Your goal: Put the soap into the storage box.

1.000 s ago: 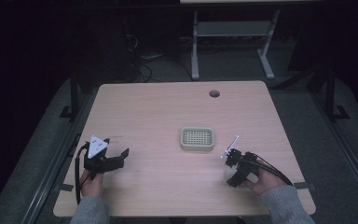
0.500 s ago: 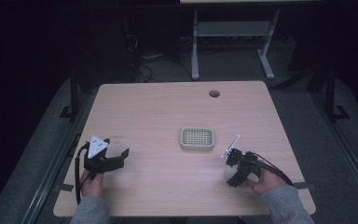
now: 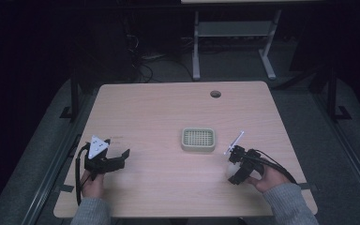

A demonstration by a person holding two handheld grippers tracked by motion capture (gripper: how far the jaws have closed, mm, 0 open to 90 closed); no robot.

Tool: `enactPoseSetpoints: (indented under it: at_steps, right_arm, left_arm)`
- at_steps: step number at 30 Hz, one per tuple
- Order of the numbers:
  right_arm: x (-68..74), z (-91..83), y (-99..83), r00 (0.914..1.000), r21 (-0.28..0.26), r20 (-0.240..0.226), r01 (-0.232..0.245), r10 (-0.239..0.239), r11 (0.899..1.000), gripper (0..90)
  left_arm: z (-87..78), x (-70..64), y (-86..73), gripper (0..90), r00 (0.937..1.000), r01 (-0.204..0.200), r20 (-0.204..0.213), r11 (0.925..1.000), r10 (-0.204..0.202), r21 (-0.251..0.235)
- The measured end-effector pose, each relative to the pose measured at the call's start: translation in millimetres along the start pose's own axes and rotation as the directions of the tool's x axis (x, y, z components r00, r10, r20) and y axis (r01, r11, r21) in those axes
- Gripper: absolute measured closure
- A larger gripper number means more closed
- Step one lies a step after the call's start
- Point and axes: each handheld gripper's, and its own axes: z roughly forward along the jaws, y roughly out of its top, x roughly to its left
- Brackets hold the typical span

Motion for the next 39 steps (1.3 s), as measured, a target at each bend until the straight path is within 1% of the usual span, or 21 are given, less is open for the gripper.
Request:
enactPoseSetpoints:
  at_steps: [5, 7, 13, 16, 19, 20, 26, 27, 31, 39]
  right_arm:
    - [-1.1, -4.4, 2.8, 1.0, -0.011, 0.001, 0.001, -0.001, 1.0, 23.6]
    - [-1.5, -5.8, 4.0, 1.0, -0.015, -0.001, 0.001, -0.001, 1.0, 23.6]
    - [-4.6, -8.2, 8.6, 0.9999, -0.016, -0.004, 0.01, -0.01, 1.0, 23.6]
    - [-6.0, -10.3, 11.3, 1.0, -0.023, -0.003, 0.006, -0.006, 1.0, 23.6]
    - [-6.1, -12.3, 14.2, 0.9999, -0.028, -0.003, 0.014, -0.014, 0.999, 23.6]
    - [-5.9, -13.5, 16.2, 0.9998, -0.032, -0.009, 0.018, -0.018, 0.999, 23.6]
    - [-6.5, -15.4, 20.5, 0.9997, -0.034, -0.007, 0.023, -0.023, 0.999, 23.6]
    - [-7.0, -16.2, 21.3, 0.9996, -0.036, -0.005, 0.029, -0.029, 0.999, 23.6]
    - [-7.8, -19.6, 25.0, 0.9995, -0.045, -0.013, 0.027, -0.028, 0.999, 23.6]
    - [-8.7, -25.5, 35.5, 0.9988, -0.047, -0.01, 0.048, -0.048, 0.998, 23.6]
  left_arm:
    - [-0.1, 0.5, 0.3, 14.8, 0.9999, -0.013, -0.003, 0.9999, 0.013, 0.0]
    - [0.4, 0.0, 0.0, 14.8, 1.0, -0.003, -0.001, 1.0, 0.003, 0.001]
    - [1.8, -0.2, -0.3, 14.8, 1.0, -0.006, 0.0, 1.0, 0.006, 0.006]
    - [1.5, -0.5, -0.2, 14.9, 1.0, -0.007, -0.001, 1.0, 0.007, 0.004]
    - [1.5, -0.9, -0.1, 14.8, 1.0, -0.005, 0.0, 1.0, 0.005, 0.005]
    - [1.7, -0.8, 0.0, 14.8, 1.0, -0.008, 0.0, 1.0, 0.008, 0.005]
    - [1.3, -1.3, 0.3, 14.9, 0.9998, -0.018, 0.0, 0.9998, 0.018, 0.013]
    - [1.2, -1.4, 0.2, 14.8, 0.9999, -0.016, 0.0, 0.9998, 0.016, 0.012]
    - [1.2, -1.6, 0.1, 14.9, 0.9998, -0.018, 0.0, 0.9998, 0.018, 0.01]
    - [1.0, -2.2, 0.6, 14.8, 0.9998, -0.021, 0.001, 0.9998, 0.021, 0.005]
